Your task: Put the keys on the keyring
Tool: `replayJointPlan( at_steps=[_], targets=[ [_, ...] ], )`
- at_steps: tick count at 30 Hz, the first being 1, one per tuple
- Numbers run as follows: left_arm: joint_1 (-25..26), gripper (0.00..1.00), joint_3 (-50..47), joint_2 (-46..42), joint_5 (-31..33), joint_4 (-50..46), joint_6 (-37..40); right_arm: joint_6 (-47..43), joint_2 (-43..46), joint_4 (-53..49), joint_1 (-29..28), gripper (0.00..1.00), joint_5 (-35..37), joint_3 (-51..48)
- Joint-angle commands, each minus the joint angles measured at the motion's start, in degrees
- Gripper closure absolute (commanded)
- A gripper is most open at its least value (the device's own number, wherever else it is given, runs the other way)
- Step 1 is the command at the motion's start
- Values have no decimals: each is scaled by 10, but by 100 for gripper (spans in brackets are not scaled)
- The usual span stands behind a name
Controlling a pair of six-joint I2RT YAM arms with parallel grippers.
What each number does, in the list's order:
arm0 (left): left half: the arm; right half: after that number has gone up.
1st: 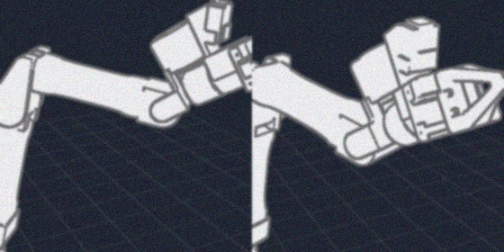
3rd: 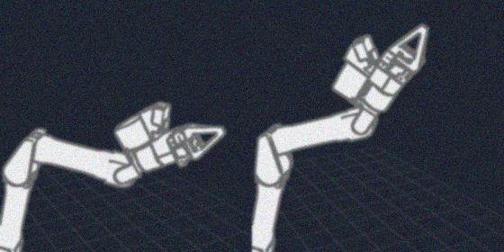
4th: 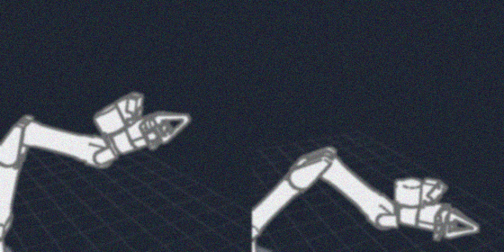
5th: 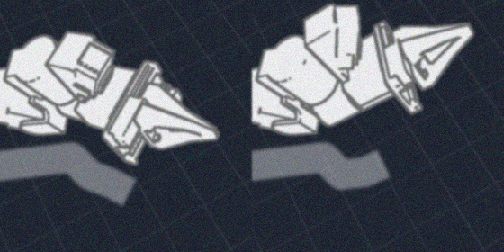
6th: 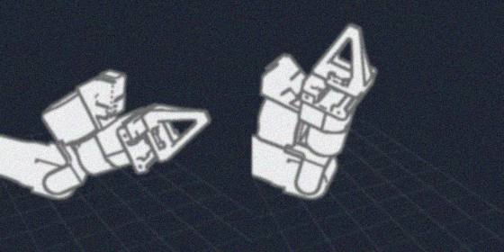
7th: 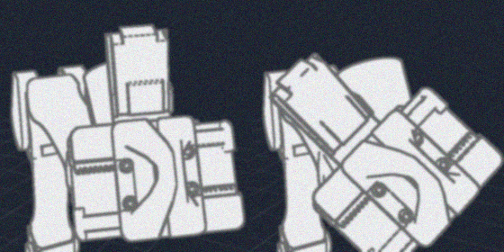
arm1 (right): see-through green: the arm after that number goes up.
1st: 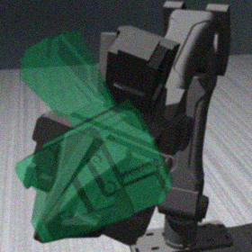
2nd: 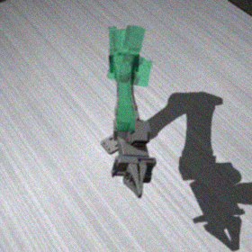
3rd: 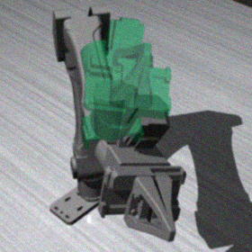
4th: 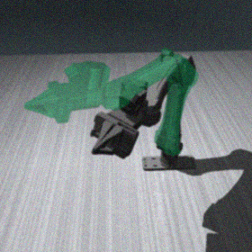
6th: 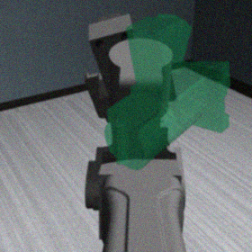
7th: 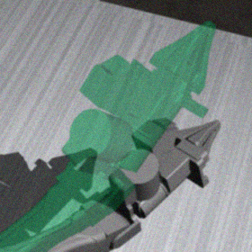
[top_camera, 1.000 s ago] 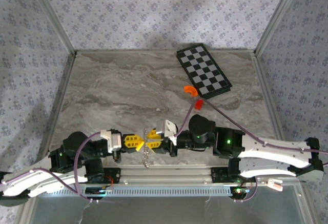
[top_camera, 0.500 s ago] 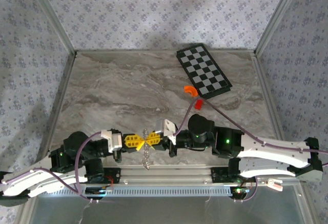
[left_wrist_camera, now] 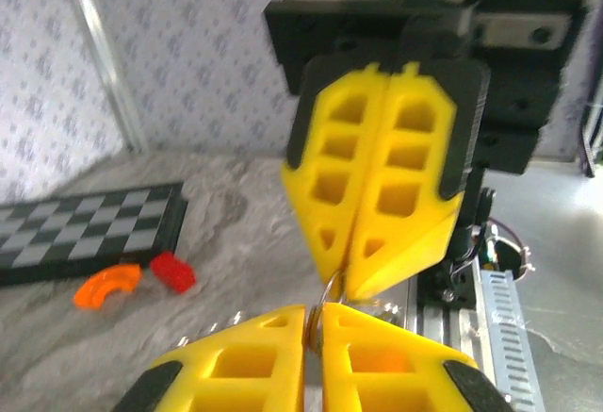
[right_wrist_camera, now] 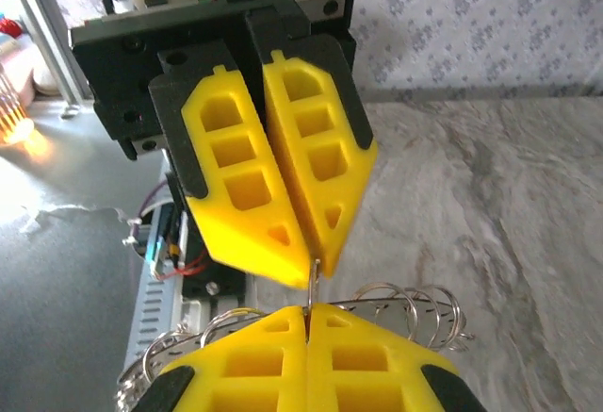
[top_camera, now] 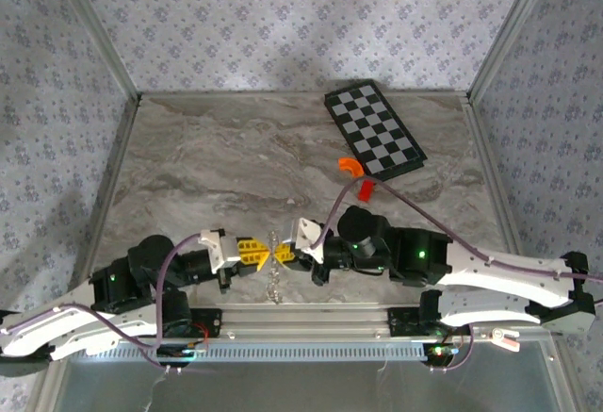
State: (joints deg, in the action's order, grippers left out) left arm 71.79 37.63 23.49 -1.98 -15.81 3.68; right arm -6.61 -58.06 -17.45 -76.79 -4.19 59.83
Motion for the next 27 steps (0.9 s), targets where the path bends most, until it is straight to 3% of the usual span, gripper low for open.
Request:
replayJointPlan(
  at_steps=[1,14,27],
  targets=[
    [0,83,40,14,47,-78,-6,-33,-1,-100,7,100,10,54],
    [0,67,38,20,-19,-39,2,-71,-44,-221,22,100,-9,140],
    [1,72,32,45,-26,13,17,-104,-83,-253,22,100,-39,189]
  ],
)
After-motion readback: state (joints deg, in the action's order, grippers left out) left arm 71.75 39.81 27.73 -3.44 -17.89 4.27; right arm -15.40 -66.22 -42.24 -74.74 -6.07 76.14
